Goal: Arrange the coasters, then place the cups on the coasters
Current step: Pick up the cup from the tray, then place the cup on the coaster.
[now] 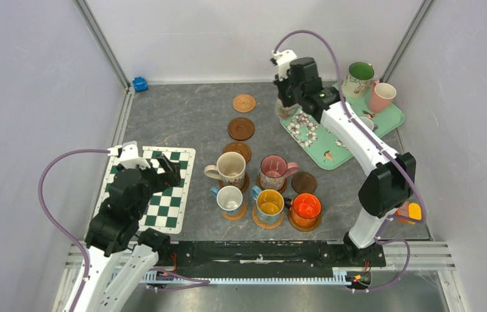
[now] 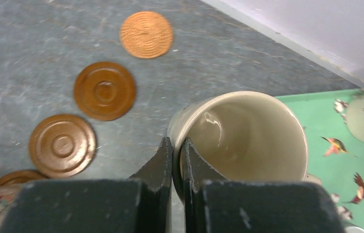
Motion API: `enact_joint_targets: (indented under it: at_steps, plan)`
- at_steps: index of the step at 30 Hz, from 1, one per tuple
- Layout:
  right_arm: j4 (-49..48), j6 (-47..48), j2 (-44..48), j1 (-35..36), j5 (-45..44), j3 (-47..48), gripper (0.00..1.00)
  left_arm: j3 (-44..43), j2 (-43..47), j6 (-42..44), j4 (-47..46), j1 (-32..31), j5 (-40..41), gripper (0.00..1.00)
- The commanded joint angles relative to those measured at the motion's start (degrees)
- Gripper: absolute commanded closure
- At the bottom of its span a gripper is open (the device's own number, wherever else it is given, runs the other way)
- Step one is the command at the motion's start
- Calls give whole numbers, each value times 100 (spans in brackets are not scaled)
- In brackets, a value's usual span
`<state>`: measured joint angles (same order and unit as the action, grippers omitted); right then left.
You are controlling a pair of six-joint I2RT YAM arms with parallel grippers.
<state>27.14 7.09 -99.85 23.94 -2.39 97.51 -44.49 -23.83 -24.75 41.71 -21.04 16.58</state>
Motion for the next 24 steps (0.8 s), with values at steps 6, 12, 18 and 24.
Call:
enact_joint_targets:
  at_steps: [6,12,18,24]
  plan:
    - [-734,-23,124,1532,-853,183,100,-77,146,94,-52,-12,351,0]
    - [-771,3,-254,2257,-1177,283,100,-86,158,76,-15,-11,455,0]
    - [-850,87,-640,2804,-1518,349,100,-86,212,58,3,0,534,0]
    - [-1138,67,-845,3028,-1615,201,100,-86,227,47,4,-5,540,0]
